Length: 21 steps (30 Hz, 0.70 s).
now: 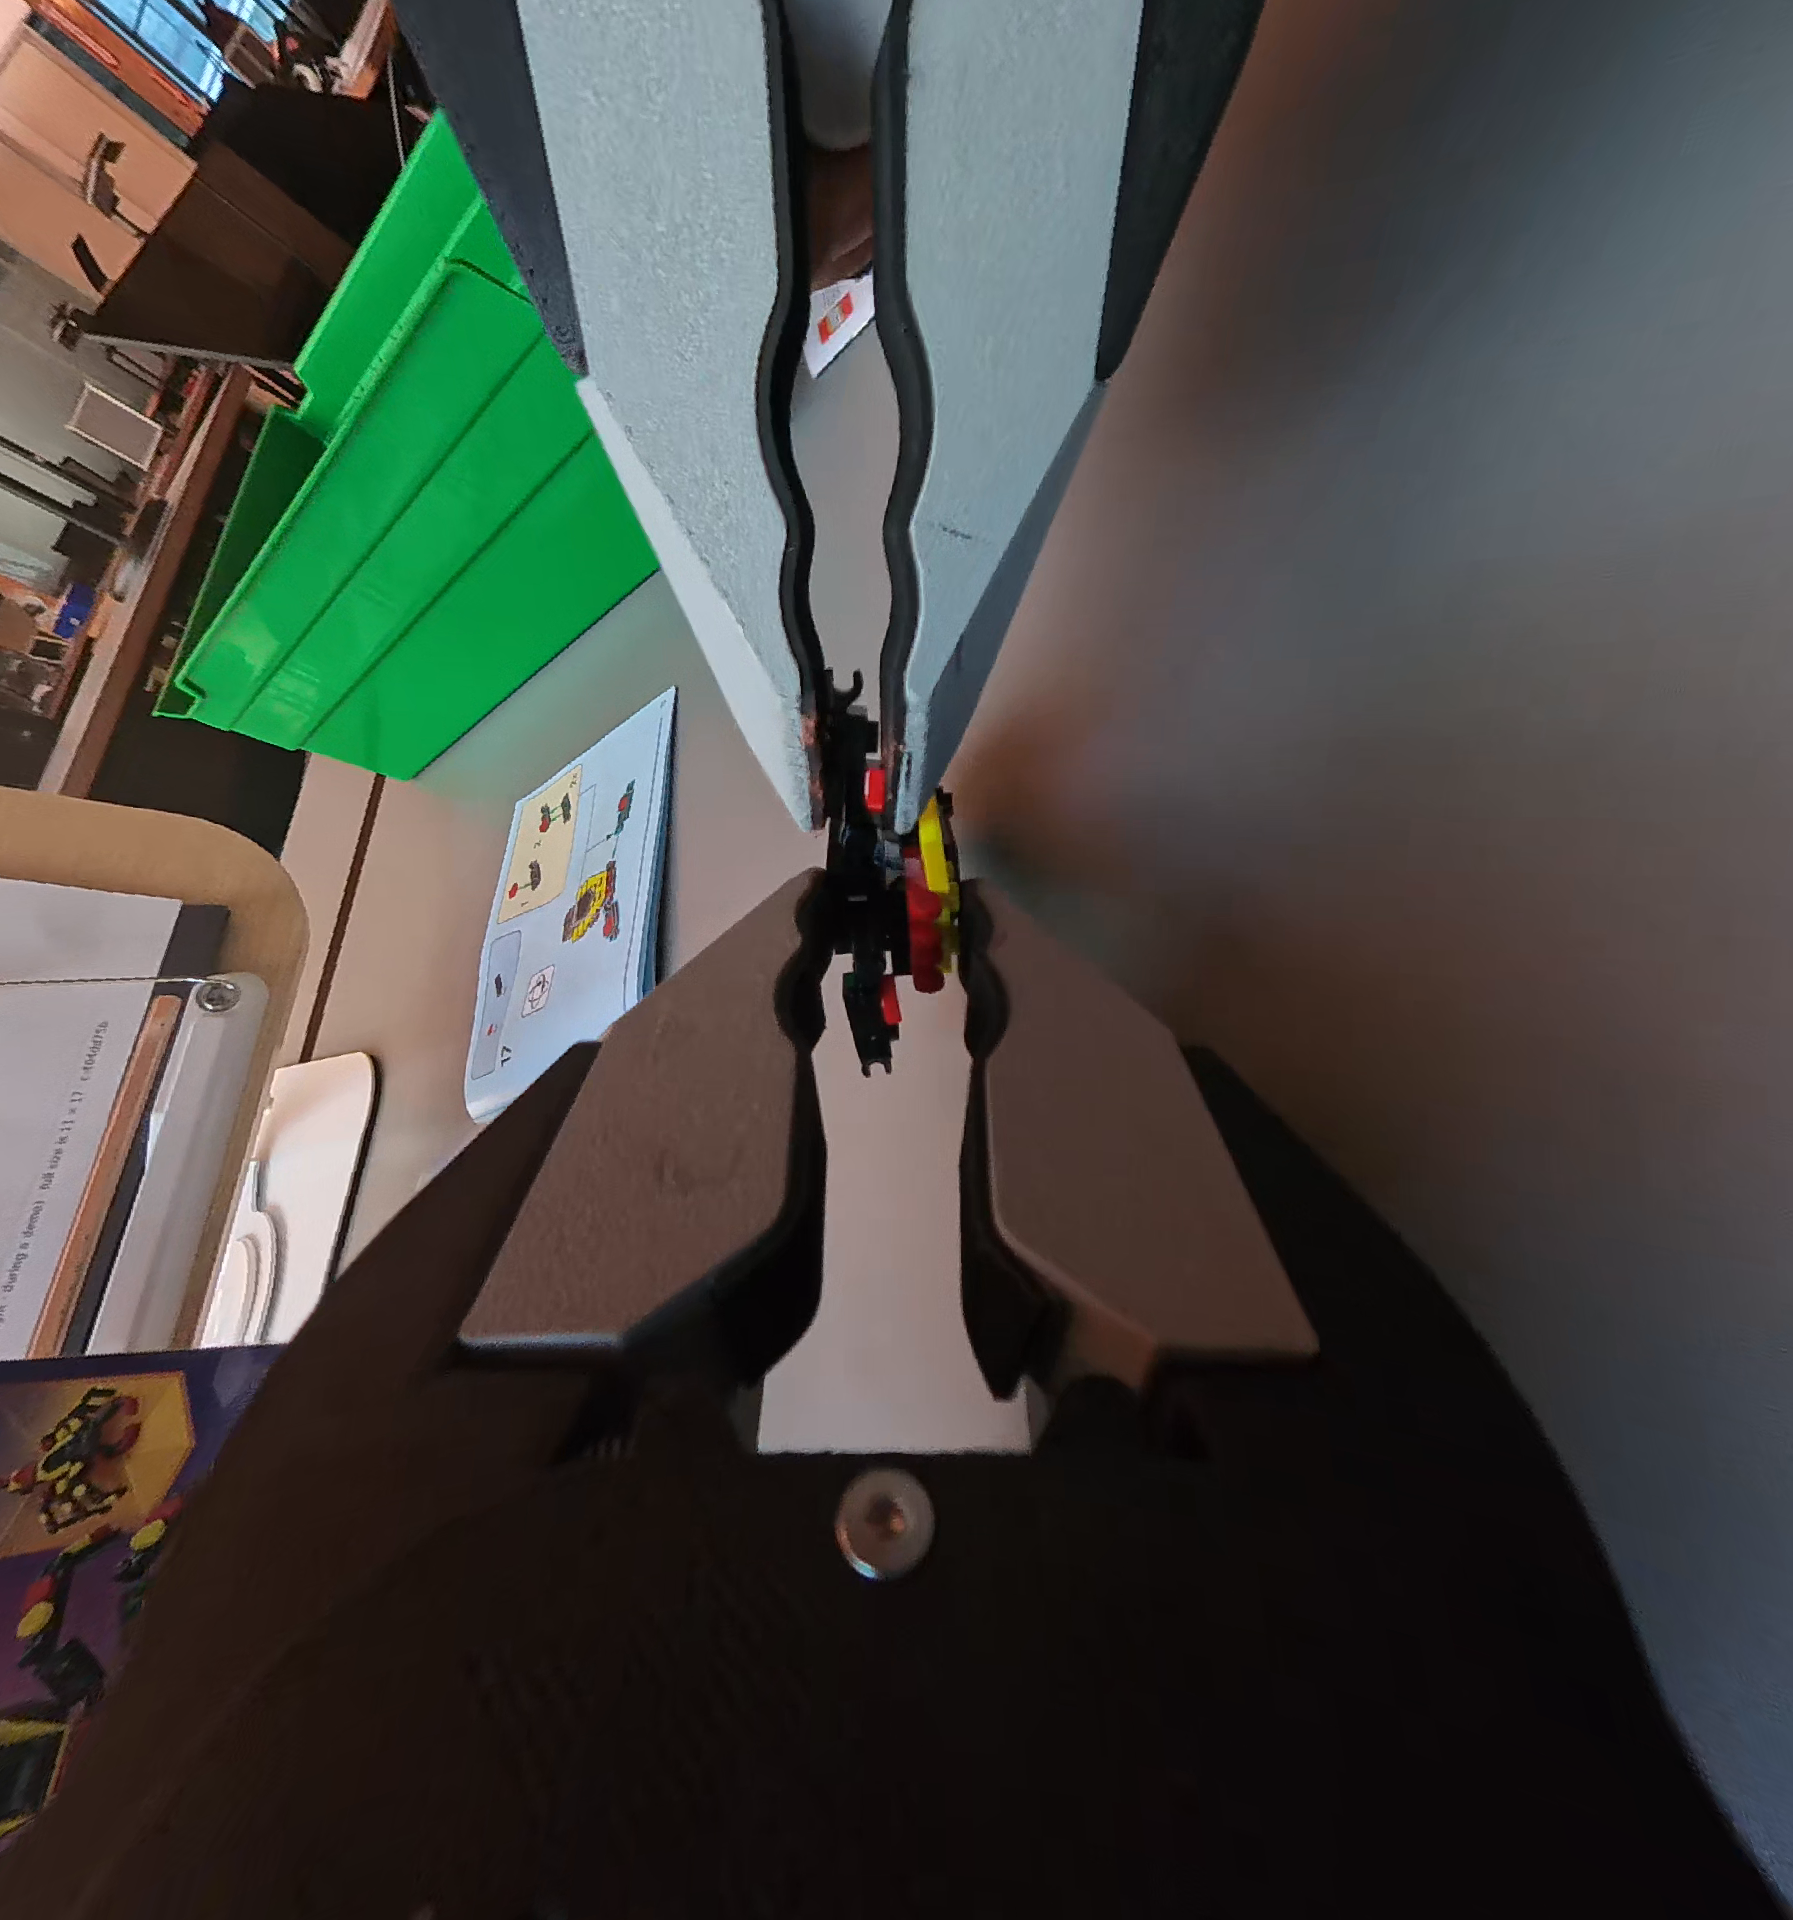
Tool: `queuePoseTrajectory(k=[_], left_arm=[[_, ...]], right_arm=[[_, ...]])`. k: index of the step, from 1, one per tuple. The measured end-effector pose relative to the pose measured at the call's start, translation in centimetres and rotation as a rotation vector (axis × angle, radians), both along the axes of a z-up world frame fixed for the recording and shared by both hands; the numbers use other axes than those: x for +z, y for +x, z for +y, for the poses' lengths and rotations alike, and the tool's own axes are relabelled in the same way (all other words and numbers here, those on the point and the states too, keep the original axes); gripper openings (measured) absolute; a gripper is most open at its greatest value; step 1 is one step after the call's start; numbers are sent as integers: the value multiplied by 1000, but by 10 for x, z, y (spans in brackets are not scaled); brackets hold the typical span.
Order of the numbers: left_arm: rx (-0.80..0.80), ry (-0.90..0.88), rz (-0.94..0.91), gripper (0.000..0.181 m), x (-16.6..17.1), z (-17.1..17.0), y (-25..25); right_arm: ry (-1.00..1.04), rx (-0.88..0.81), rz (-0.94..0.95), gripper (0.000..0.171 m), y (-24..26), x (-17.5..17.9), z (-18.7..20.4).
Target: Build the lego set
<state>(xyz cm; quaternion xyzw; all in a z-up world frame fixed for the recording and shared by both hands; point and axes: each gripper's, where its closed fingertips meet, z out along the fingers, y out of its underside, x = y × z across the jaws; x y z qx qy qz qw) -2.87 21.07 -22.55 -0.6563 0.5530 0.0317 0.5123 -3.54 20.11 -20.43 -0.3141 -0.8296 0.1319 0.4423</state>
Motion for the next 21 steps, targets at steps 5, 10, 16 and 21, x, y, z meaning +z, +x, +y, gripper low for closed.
queuePoseTrajectory(k=[5, 10, 16, 21], left_arm=[[4, 24, 28, 22, -1, 2, -1], [4, 42, 31, 22, 0, 3, -2], [3, 42, 28, 22, 0, 3, -2], [-16, 43, 49, 22, -3, 0, 1]], right_arm=[[-39, 5, 2, 6, -1, -1, 0], [-43, -16, -20, 20, -1, 3, 4], [-45, 25, -51, 7, 3, 3, 0], [5, 71, -87, 6, 6, -1, -3]])
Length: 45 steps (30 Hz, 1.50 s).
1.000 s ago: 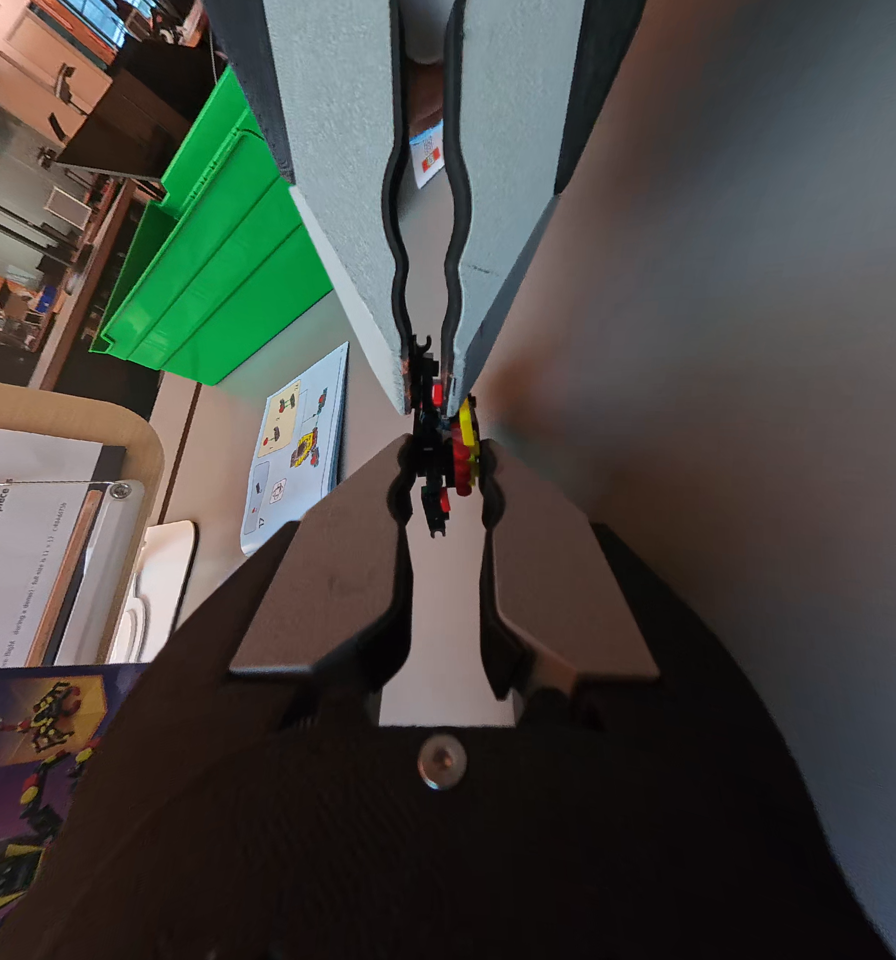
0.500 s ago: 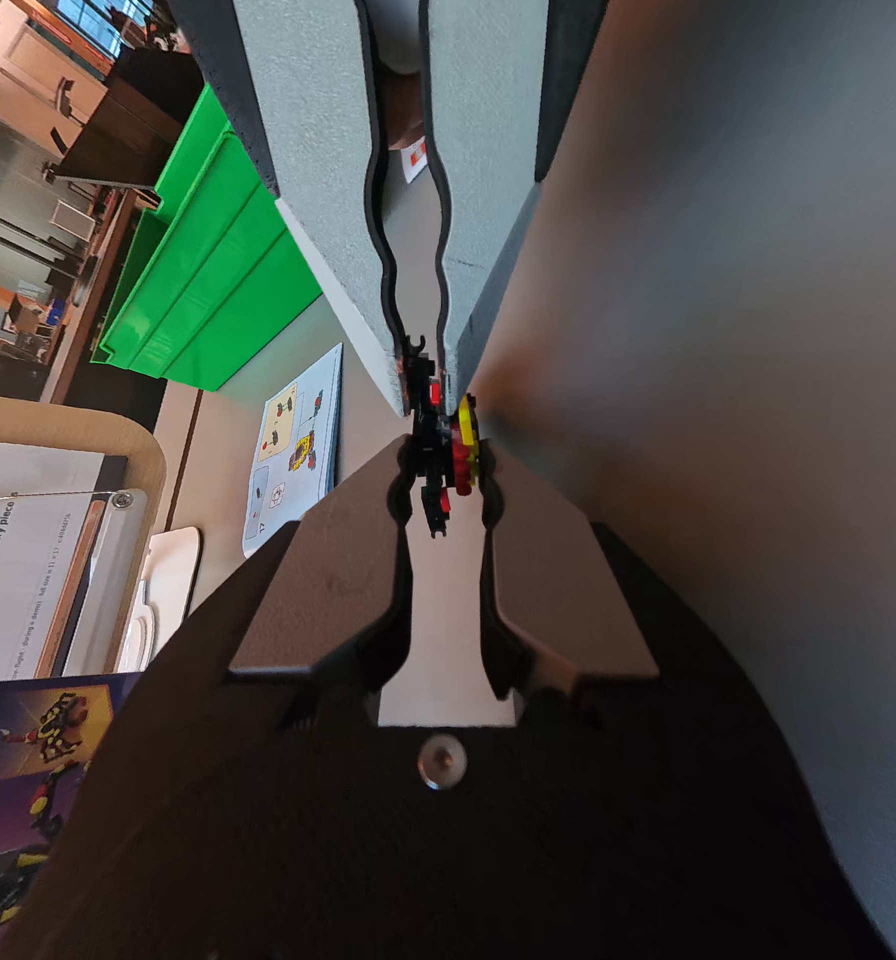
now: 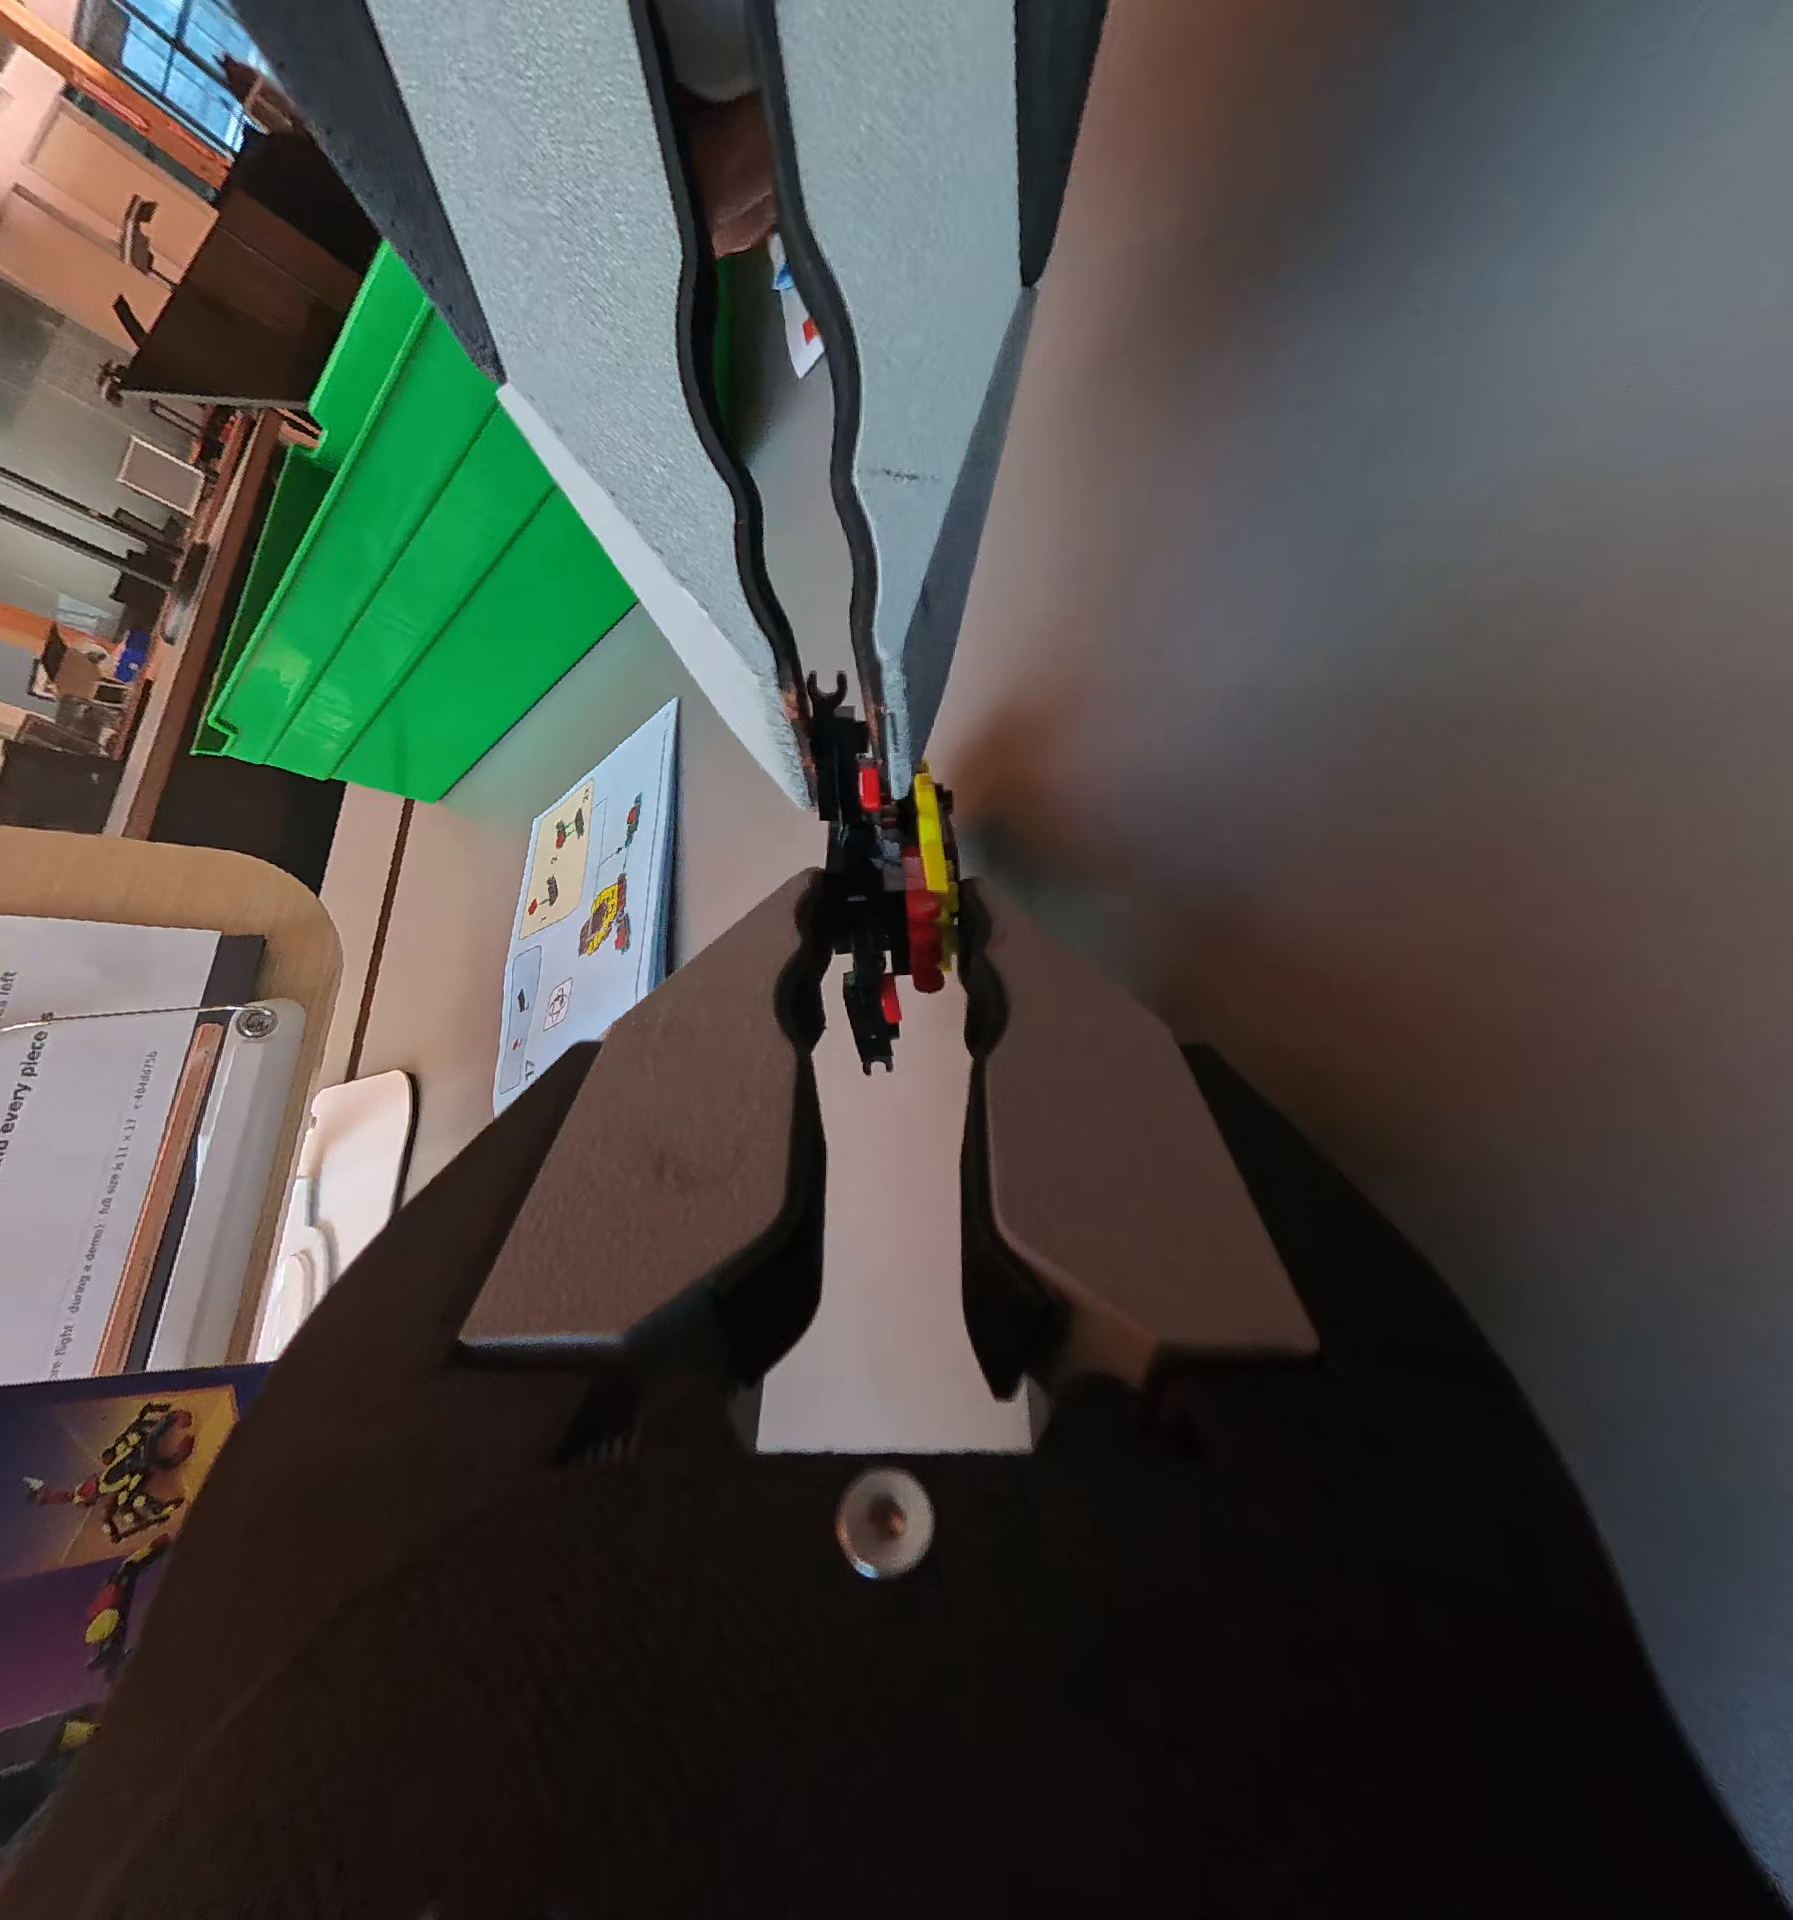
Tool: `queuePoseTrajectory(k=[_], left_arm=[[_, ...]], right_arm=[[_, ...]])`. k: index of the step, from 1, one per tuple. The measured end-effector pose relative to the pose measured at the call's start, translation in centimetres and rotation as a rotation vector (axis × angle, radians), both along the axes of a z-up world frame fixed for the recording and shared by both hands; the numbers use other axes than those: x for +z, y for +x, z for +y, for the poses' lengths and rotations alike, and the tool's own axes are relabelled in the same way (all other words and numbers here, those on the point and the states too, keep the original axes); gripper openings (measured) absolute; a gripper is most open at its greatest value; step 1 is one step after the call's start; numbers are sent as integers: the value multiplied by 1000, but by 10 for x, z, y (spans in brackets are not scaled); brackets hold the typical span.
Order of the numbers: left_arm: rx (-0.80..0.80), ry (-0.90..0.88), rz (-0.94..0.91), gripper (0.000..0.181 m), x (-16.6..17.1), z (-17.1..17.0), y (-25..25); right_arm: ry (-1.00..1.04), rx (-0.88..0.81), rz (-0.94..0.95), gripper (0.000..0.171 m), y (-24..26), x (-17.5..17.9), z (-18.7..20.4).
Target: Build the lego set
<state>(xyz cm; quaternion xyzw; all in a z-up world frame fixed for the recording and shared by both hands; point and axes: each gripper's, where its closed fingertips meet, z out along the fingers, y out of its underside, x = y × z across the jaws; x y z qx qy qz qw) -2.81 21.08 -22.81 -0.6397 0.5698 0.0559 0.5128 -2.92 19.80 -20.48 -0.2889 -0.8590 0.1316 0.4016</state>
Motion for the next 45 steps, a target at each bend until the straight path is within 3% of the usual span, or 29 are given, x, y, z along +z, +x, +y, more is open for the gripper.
queuePoseTrajectory(k=[4, 8, 9, 11, 13, 19, 21, 24, 27, 29, 31, 40, 45], left_arm=[[9, -3, 6, 21, -2, 2, -3], [20, -2, -13, 22, 1, 6, -8], [26, -3, -27, 22, 2, 8, -8], [39, 16, -75, 22, 10, 12, -11], [20, -12, -187, 22, 20, 12, -12], [-51, -104, -552, 21, 61, 8, -17], [-113, -235, -718, 21, 74, 2, -12], [-169, -408, -948, 22, 91, -2, -9], [-167, -530, -1062, 22, 90, 0, -6], [-154, -568, -1082, 22, 87, 2, -3], [-150, -593, -1089, 22, 85, 2, 0], [-77, -742, -1176, 22, 76, 12, -5], [-23, -751, -1108, 25, 67, 16, -14]], right_arm=[[40, -4, -5, 5, -2, -2, 3], [-81, -43, 18, 6, -7, 0, 5], [-111, -61, 15, 10, -8, 1, 6], [-115, -100, 29, 43, -8, 5, 11], [-139, -144, 89, 44, -7, 17, 19], [-554, -174, 344, 49, 4, 54, 32], [-677, -166, 413, 54, 6, 65, 35], [-788, -144, 401, 52, 6, 71, 31], [-877, -108, 364, 46, 5, 66, 23], [-930, -99, 342, 42, 2, 63, 19], [-956, -78, 342, 24, 1, 63, 18], [-1160, -135, 268, 23, -4, 53, 28], [-1219, -181, 217, 23, -3, 45, 34]])
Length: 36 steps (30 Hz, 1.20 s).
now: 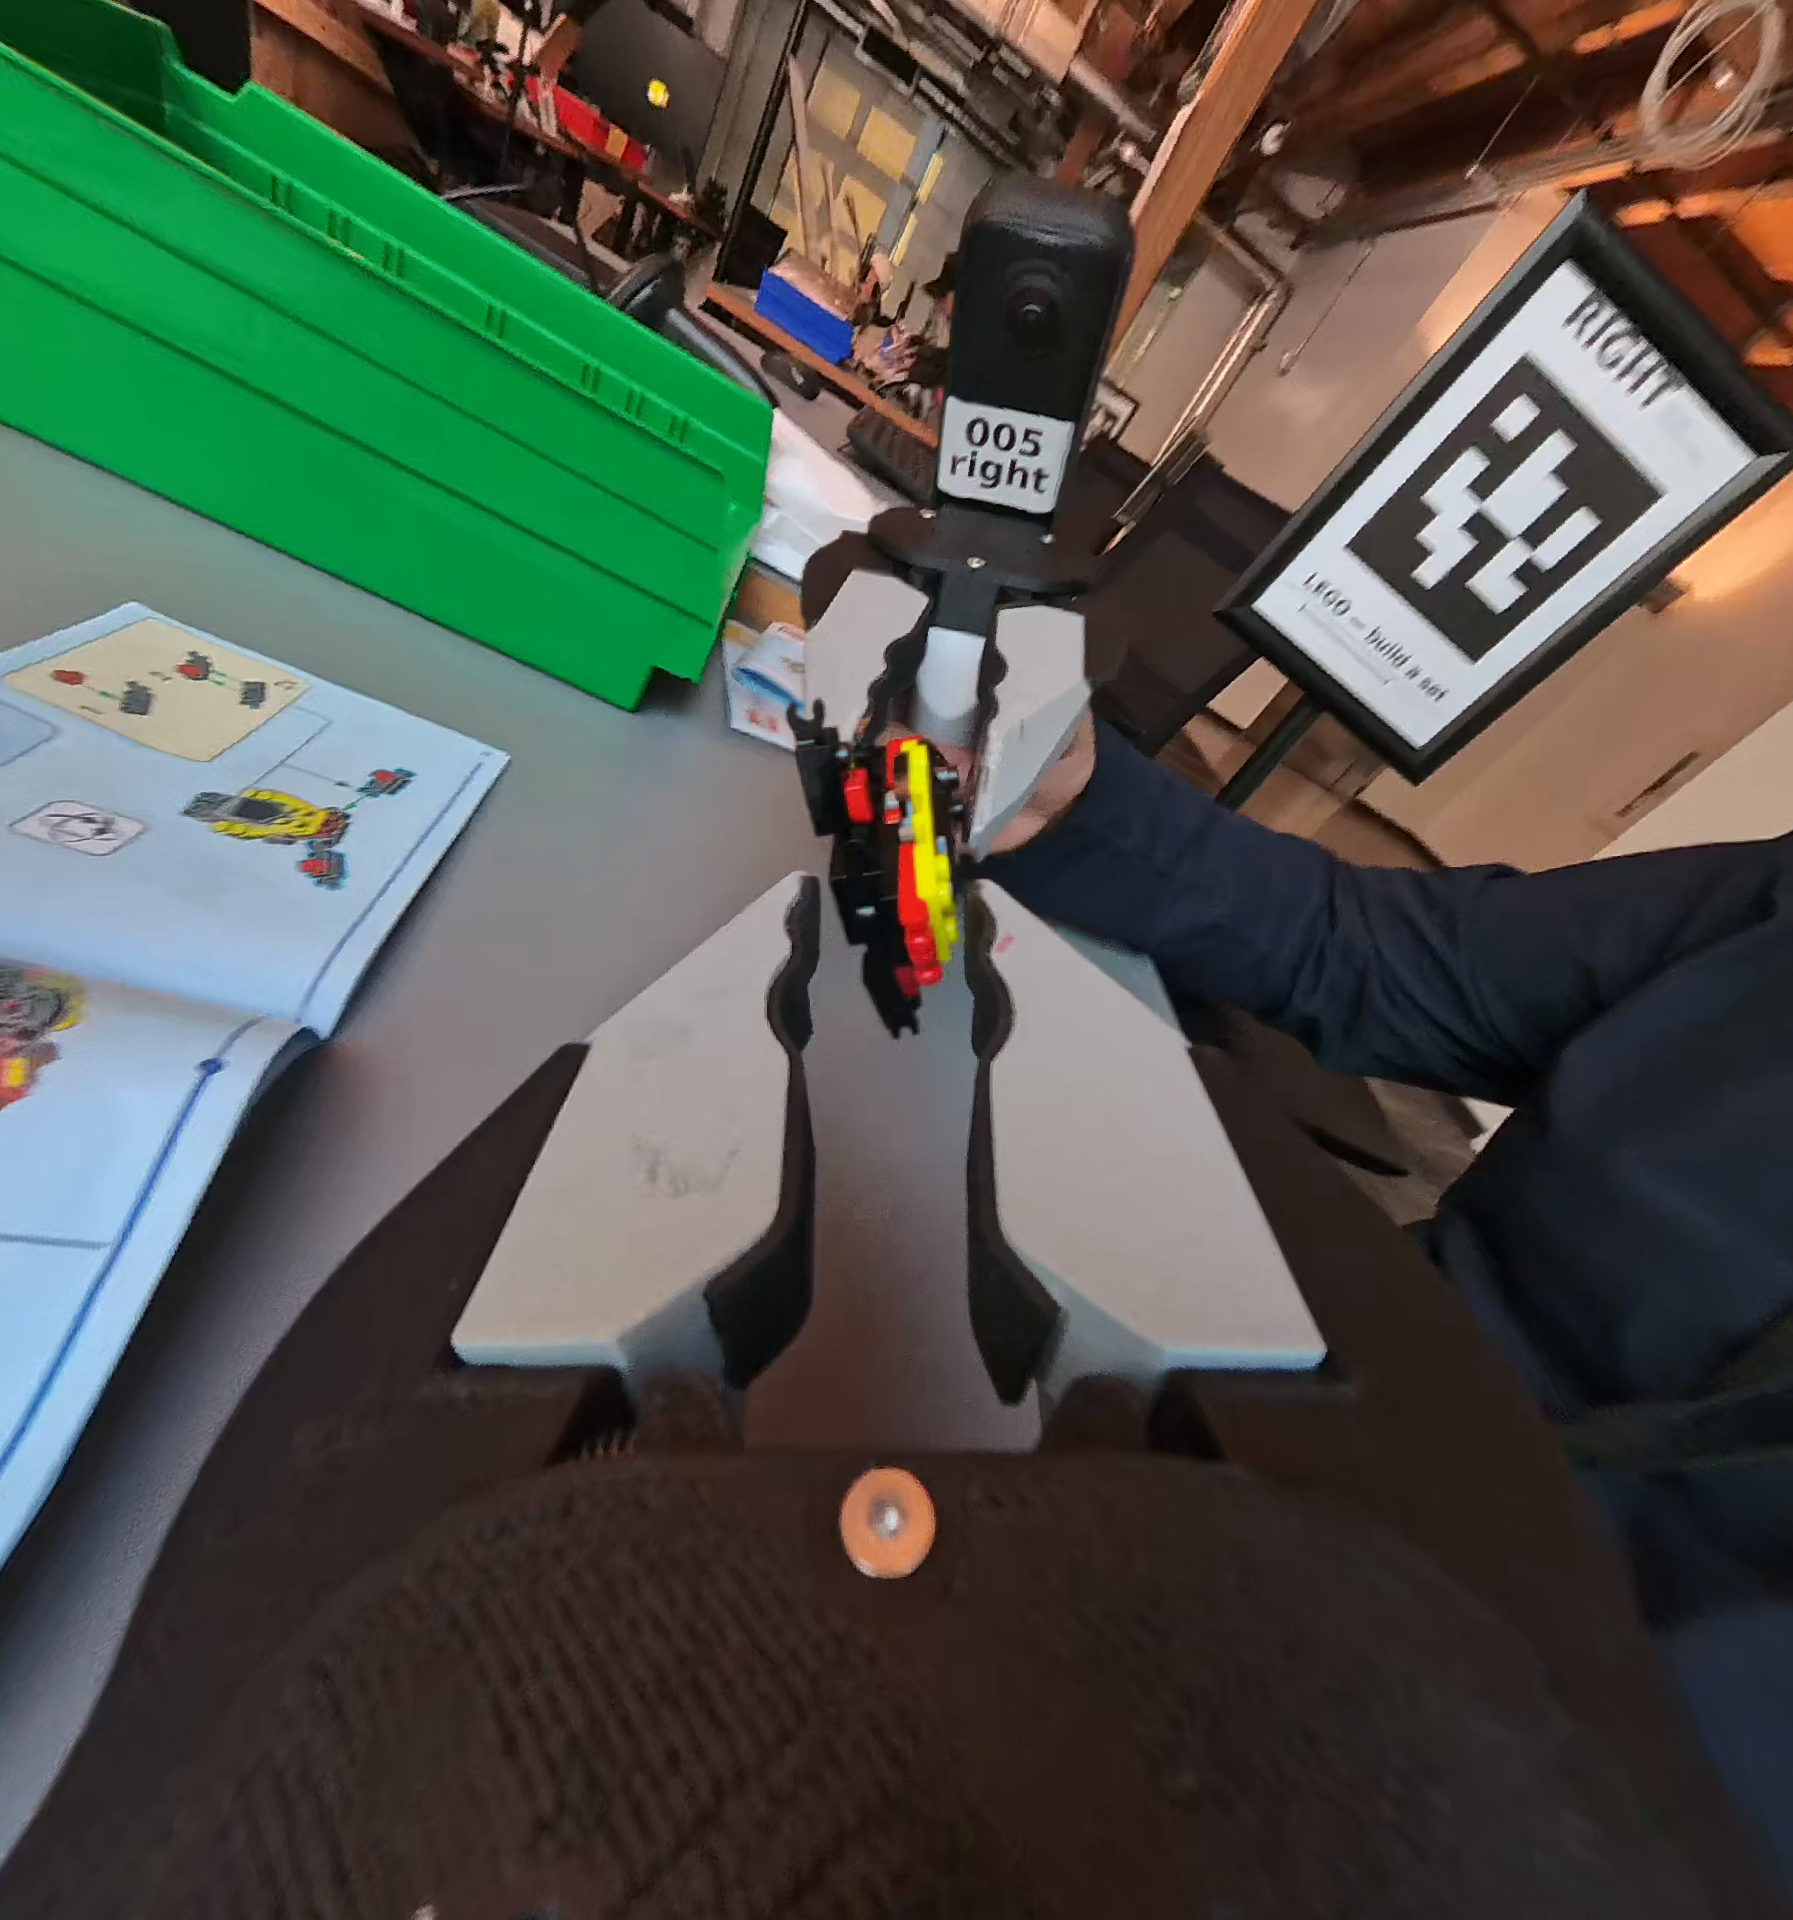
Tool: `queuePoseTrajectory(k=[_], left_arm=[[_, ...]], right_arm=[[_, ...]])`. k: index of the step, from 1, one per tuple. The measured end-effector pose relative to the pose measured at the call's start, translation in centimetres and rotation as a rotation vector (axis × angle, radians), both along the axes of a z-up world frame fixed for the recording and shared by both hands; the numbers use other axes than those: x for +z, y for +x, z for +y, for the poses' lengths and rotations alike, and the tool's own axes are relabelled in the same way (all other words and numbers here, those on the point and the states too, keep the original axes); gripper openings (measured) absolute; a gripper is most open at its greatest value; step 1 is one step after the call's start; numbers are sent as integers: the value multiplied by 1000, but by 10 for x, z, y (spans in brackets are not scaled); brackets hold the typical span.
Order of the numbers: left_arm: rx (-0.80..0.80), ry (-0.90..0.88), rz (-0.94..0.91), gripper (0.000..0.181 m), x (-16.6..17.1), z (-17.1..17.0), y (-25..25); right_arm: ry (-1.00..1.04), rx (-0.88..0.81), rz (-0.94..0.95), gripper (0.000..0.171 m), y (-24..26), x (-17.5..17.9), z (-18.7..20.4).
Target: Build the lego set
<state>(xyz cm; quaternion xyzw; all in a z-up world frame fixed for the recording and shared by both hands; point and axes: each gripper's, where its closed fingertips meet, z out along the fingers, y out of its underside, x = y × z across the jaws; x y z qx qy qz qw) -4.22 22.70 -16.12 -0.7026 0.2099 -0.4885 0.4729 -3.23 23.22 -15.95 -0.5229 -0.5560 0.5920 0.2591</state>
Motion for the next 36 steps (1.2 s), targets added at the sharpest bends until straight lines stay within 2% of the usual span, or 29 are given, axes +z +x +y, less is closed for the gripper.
queuePoseTrajectory(k=[3, 6, 9, 13, 15, 17, 20, 23, 26, 31, 36], left_arm=[[24, 0, 71, 39, -5, 3, -11], [49, 11, 190, 44, -14, 6, -24], [100, 58, 388, 48, -29, 10, -42], [157, 138, 601, 53, -44, 14, -60], [161, 158, 641, 54, -48, 15, -61], [149, 170, 655, 53, -49, 13, -60], [153, 205, 707, 51, -52, 13, -61], [157, 225, 762, 50, -56, 13, -61], [157, 241, 796, 49, -58, 12, -59], [167, 258, 824, 47, -60, 12, -61], [187, 259, 810, 47, -57, 10, -66]], right_arm=[[-59, -14, -34, 23, 2, -5, 6], [-106, -26, -110, 23, 4, -17, 11], [-145, 12, -188, 23, 7, -28, 5], [-88, -11, -158, 23, 6, -25, 8], [65, -45, 11, 23, 4, -2, 10], [361, -127, 80, 23, 5, 4, 15], [821, -243, -19, 23, 5, -14, 27], [1123, -257, -139, 23, 2, -38, 33], [1277, -259, -218, 23, 1, -54, 40], [1426, -274, -257, 24, 2, -58, 45], [1493, -236, -211, 24, 1, -57, 33]])
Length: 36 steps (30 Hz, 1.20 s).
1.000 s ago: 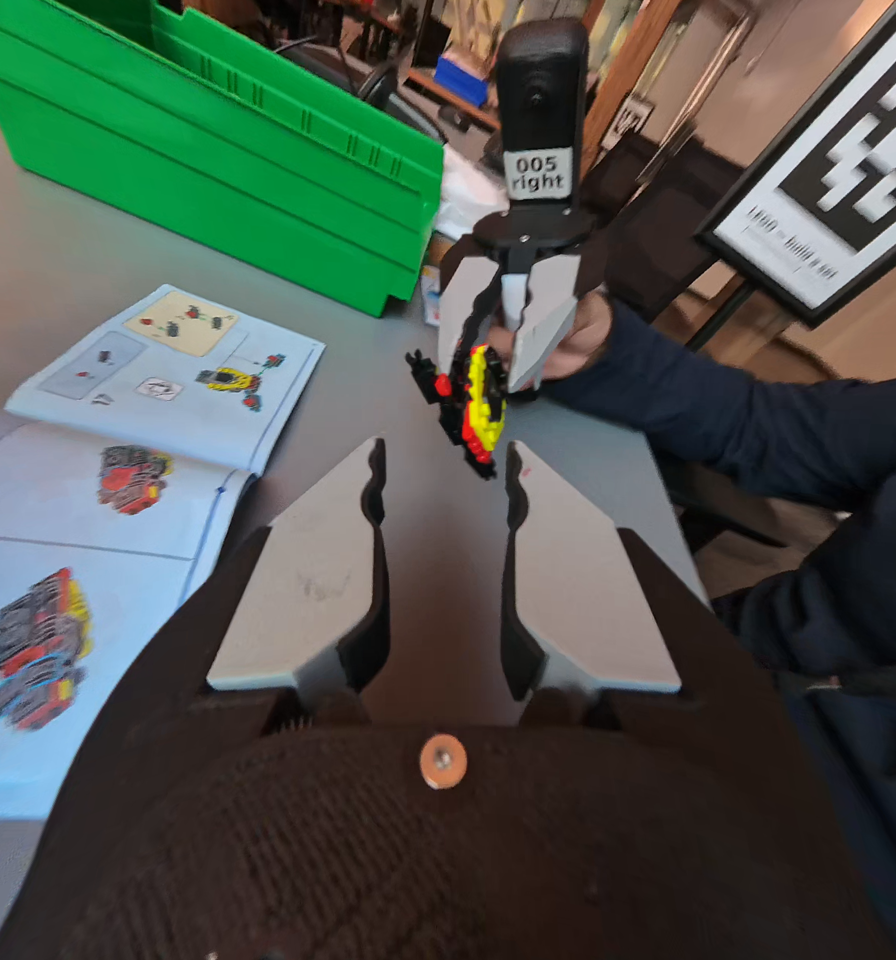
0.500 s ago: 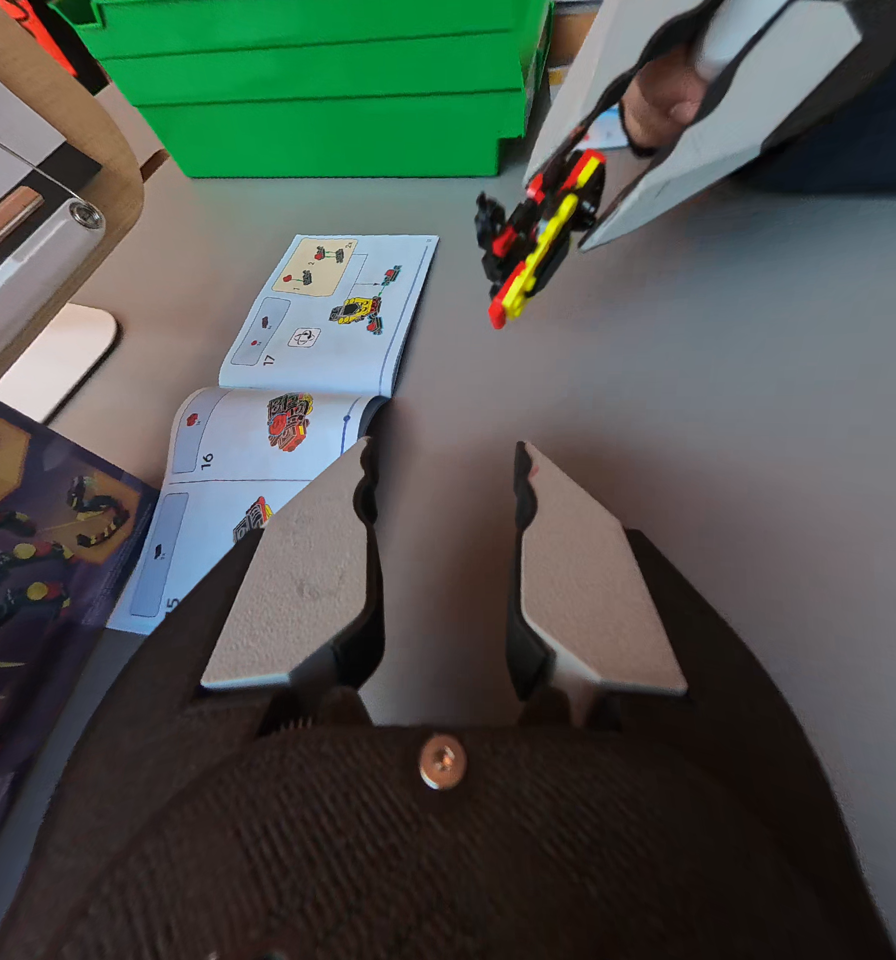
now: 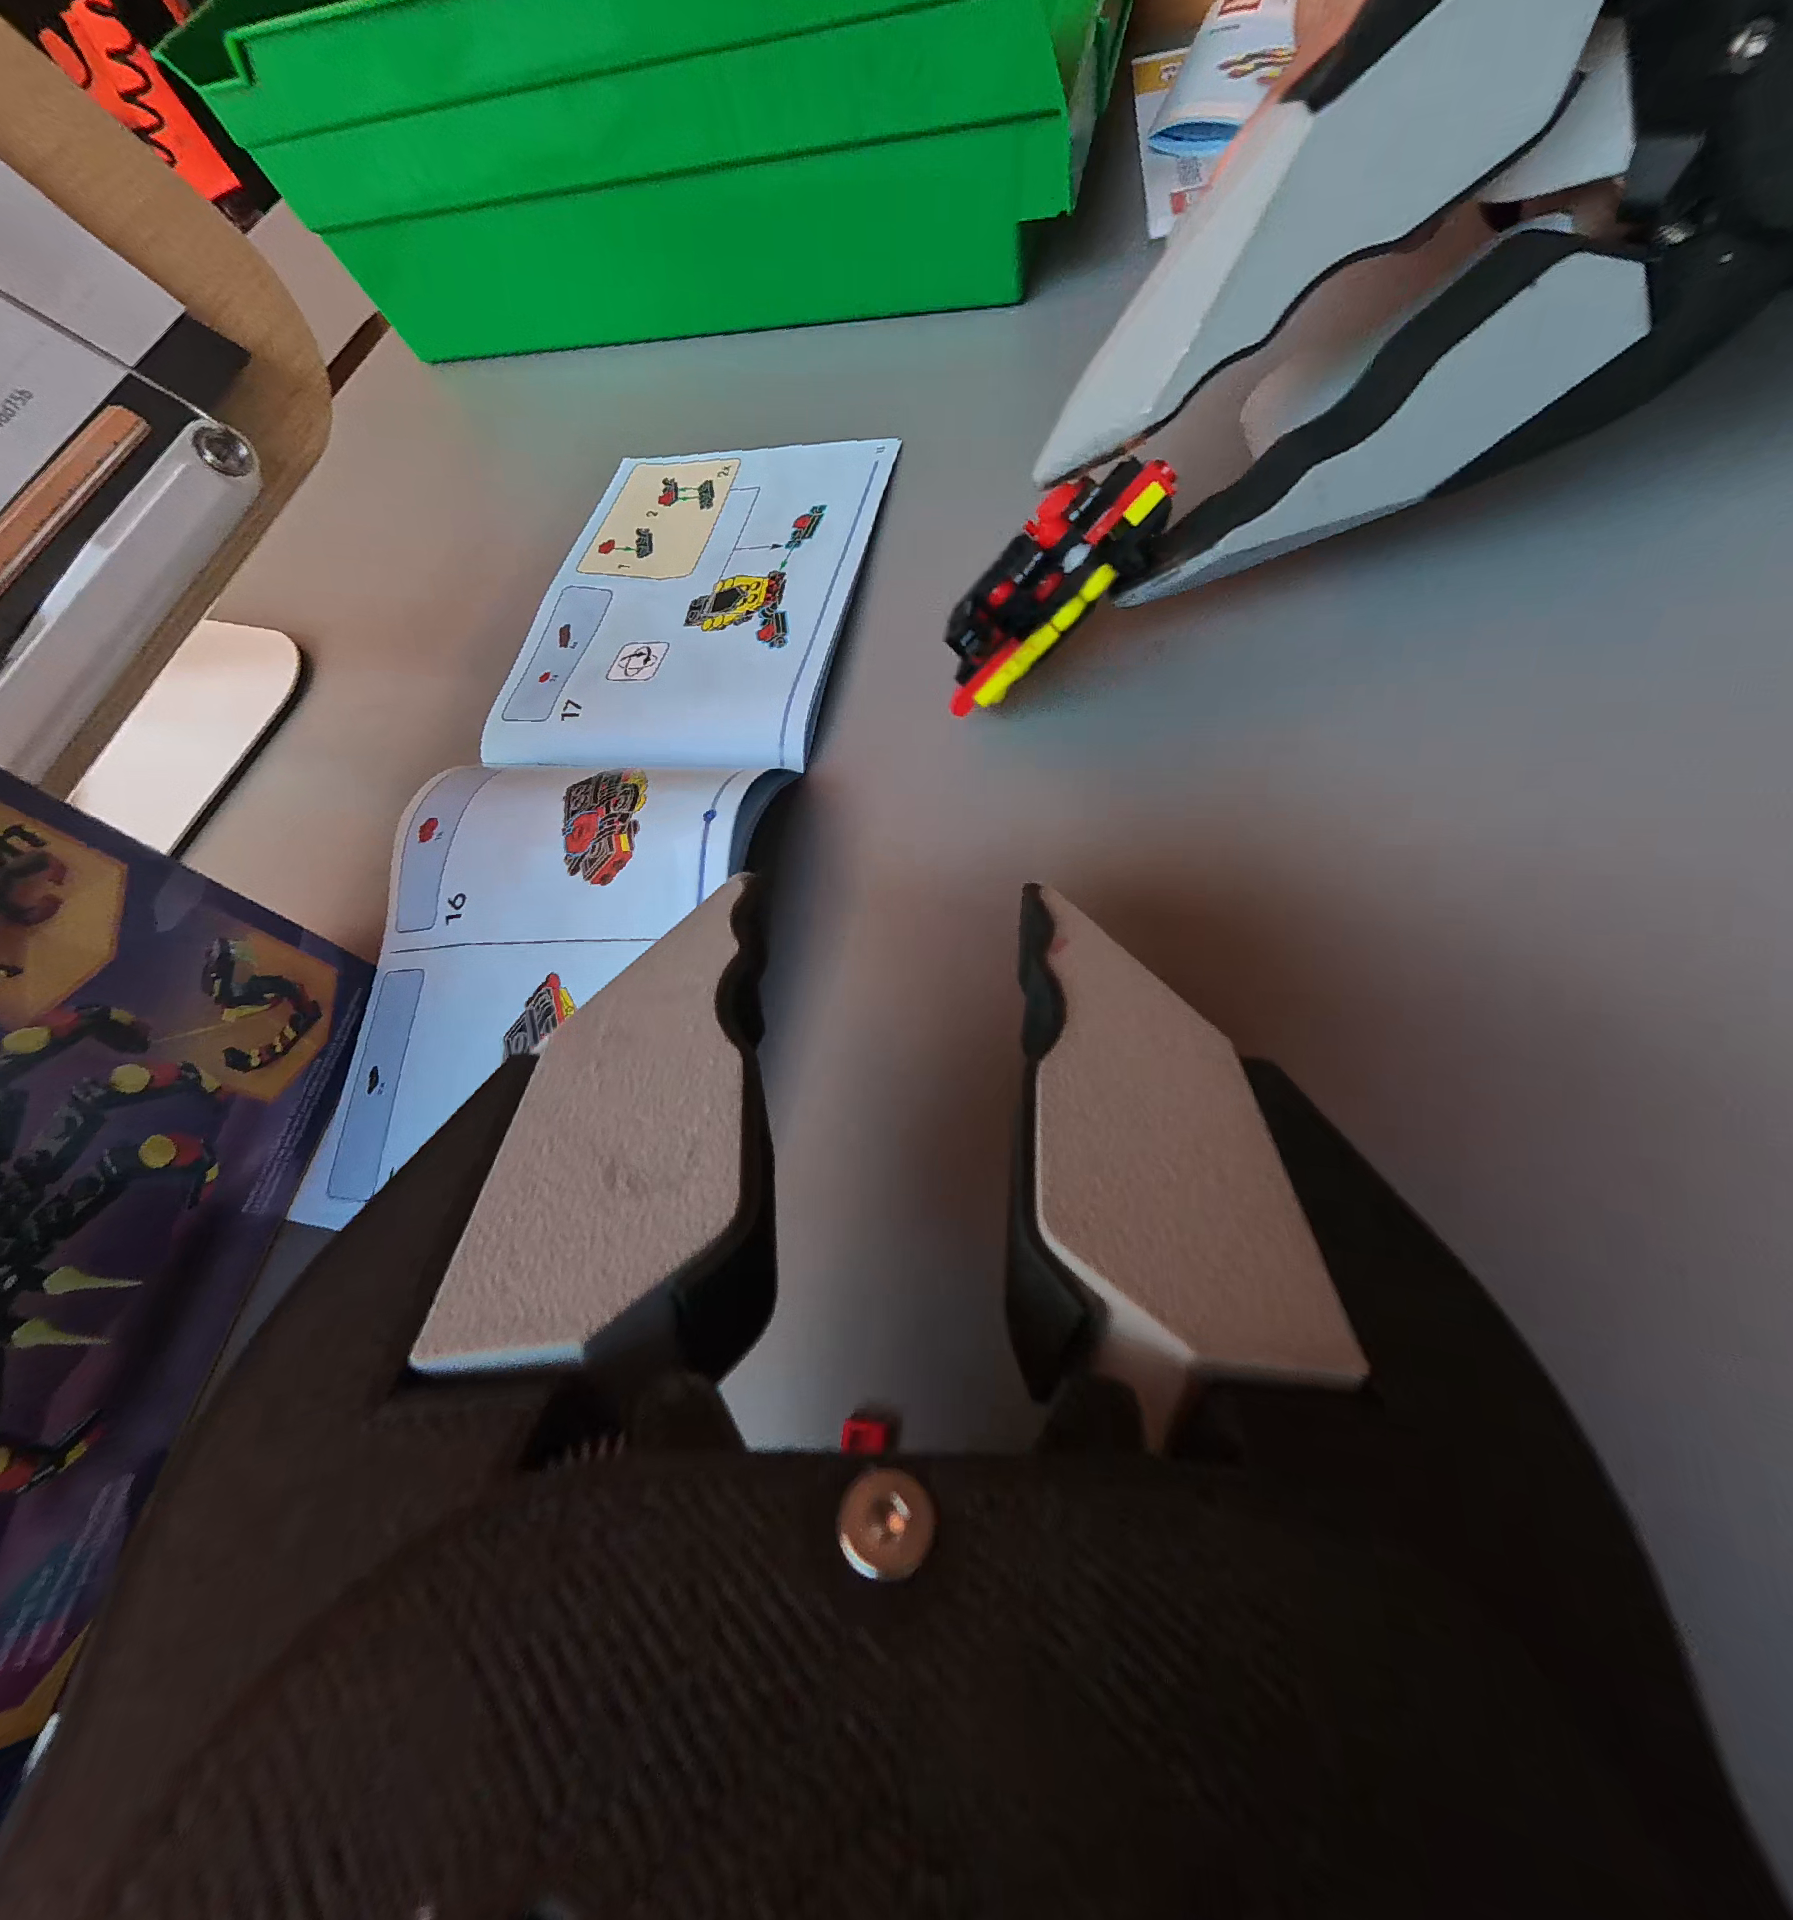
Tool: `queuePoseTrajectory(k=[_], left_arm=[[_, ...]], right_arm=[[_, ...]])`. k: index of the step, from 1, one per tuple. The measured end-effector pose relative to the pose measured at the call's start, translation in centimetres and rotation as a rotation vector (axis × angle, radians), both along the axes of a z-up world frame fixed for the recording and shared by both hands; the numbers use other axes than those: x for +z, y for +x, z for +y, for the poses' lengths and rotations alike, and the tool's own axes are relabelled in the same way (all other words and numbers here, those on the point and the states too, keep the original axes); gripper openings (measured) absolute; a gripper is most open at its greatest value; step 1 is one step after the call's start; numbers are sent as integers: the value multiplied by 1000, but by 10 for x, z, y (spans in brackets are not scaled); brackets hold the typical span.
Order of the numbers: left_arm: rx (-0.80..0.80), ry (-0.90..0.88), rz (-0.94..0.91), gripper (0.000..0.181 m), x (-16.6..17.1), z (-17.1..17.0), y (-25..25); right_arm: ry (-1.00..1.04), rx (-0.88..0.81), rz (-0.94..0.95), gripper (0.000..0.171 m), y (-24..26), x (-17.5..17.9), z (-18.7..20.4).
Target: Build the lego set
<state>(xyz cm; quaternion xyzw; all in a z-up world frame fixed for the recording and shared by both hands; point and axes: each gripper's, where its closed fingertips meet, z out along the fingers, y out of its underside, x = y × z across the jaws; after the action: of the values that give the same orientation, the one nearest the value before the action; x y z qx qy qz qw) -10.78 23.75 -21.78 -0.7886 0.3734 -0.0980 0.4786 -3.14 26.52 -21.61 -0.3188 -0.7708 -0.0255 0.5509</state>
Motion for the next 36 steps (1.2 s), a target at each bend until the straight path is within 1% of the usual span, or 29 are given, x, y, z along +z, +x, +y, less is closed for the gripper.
queuePoseTrajectory(k=[2, 5, 8, 10, 13, 15, 18, 21, 22, 24, 27, 29, 32, 36], left_arm=[[9, 4, -1, 47, 1, 0, -4], [19, 9, -12, 47, 5, 0, -9], [36, 7, -12, 48, 4, 1, -17], [45, 1, -11, 47, 2, 2, -22], [68, 13, 14, 46, 0, 5, -31], [85, 16, 31, 45, -2, 7, -36], [103, 38, 30, 43, 1, 10, -39], [113, 44, -29, 44, 7, 10, -36], [119, 49, -54, 44, 11, 11, -36], [141, 68, -91, 45, 16, 13, -40], [157, 78, -93, 45, 19, 14, -47], [160, 87, -69, 43, 18, 13, -50], [152, 81, -40, 40, 16, 11, -50], [141, 70, -55, 35, 15, 10, -47]], right_arm=[[-24, 56, 4, 27, 0, 0, -10], [-149, 156, 35, 47, 2, 3, -30], [-402, 243, 104, 46, 8, 17, -49], [-528, 258, 172, 42, 14, 29, -46], [-587, 174, 342, 34, 24, 52, -15], [-556, 67, 407, 27, 29, 57, 10], [-489, -119, 469, 33, 36, 56, 46], [-466, -256, 452, 38, 41, 44, 68], [-440, -307, 456, 41, 44, 42, 76], [-406, -403, 454, 53, 51, 37, 91], [-421, -484, 408, 54, 57, 24, 101], [-454, -498, 380, 45, 56, 16, 101], [-483, -522, 325, 42, 53, 5, 100], [-509, -519, 311, 51, 44, 3, 94]])
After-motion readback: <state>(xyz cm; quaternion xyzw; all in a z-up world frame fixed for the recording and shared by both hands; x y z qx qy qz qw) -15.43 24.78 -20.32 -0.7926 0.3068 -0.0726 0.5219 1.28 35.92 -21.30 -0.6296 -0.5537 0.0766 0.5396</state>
